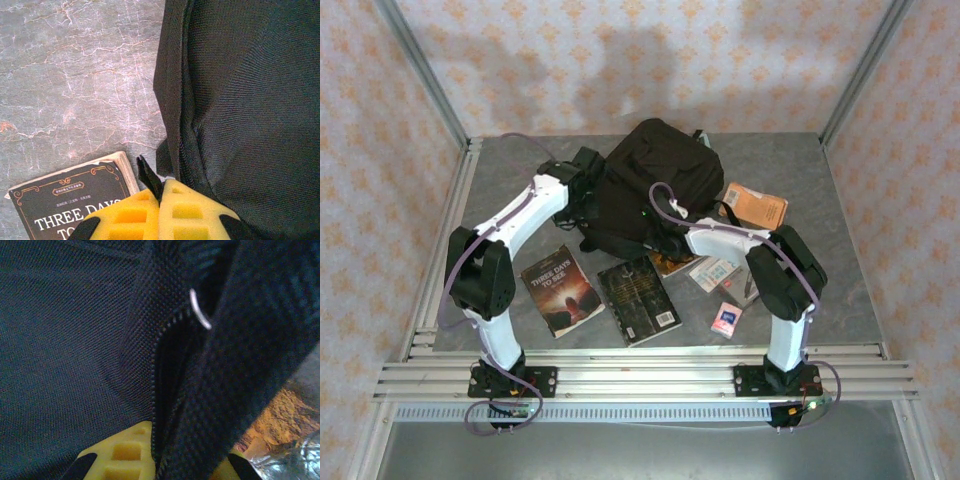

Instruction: Pack books, pencil case, and school supplies into a backpack

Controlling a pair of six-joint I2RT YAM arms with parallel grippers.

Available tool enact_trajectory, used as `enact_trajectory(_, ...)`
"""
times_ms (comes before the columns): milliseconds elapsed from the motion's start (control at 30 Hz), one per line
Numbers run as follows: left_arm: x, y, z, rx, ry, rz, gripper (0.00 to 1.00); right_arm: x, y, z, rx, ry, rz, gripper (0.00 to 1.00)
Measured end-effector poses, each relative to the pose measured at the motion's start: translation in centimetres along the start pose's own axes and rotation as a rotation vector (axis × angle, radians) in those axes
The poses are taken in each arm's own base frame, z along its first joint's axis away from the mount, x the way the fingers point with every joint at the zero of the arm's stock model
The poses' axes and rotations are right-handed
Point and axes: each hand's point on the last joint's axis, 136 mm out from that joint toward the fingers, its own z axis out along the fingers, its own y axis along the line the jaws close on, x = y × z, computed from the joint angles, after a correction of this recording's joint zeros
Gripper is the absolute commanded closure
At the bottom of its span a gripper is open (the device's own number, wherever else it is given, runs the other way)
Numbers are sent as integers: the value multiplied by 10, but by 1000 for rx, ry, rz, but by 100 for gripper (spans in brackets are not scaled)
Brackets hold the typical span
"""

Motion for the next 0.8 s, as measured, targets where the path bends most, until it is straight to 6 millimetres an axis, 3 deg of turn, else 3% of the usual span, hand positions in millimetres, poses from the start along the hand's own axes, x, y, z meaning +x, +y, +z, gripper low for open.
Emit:
enact_trajectory(467, -3, 0, -9, 17, -23, 28, 100, -14, 0, -7, 14, -14, -145, 100)
enact_trajectory(800, -12, -14, -13, 96, -62, 40, 100, -79, 0, -33, 16, -63, -139, 96)
